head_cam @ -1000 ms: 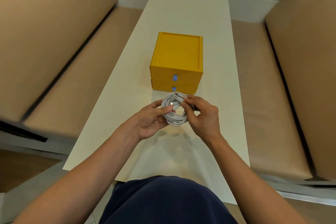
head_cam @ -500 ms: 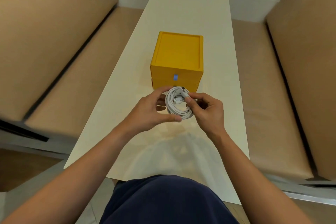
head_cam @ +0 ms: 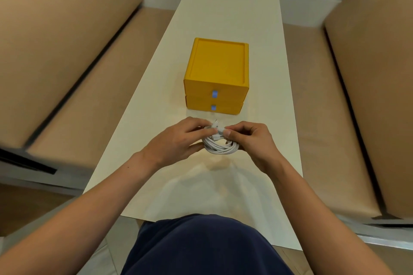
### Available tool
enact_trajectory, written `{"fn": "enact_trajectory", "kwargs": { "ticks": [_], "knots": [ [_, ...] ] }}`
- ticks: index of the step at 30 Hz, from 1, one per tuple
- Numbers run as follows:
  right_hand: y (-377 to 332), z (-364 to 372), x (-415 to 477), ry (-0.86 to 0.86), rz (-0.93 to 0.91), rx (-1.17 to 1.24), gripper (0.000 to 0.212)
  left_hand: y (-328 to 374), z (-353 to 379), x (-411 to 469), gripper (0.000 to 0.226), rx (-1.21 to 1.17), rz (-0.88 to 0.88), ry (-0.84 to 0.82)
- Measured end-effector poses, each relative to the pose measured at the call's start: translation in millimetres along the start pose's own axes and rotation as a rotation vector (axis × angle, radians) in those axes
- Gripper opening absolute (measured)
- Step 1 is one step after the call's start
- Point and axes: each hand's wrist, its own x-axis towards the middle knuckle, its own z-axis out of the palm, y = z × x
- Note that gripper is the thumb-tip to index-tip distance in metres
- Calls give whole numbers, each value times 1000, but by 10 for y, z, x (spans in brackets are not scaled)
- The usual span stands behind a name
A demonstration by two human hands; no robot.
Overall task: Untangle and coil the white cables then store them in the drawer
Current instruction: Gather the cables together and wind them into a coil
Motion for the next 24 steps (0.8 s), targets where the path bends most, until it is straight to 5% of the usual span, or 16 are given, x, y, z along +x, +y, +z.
{"fn": "enact_trajectory", "kwargs": {
  "ticks": [5, 12, 19, 24],
  "knots": [
    [-34, -8, -12, -39, 130, -30, 8, -8, 70, -26, 34, -60, -25, -4],
    [20, -14, 10, -177, 399, -105, 31, 45, 153, -76, 34, -570, -471, -147],
    [203, 22, -11, -245, 450, -55, 88, 39, 330, -153, 36, -1028, -817, -260],
    [343, 38, -77, -285, 441, -189, 54, -18, 395, -133, 34, -1200, -1034, -442]
  ]
}}
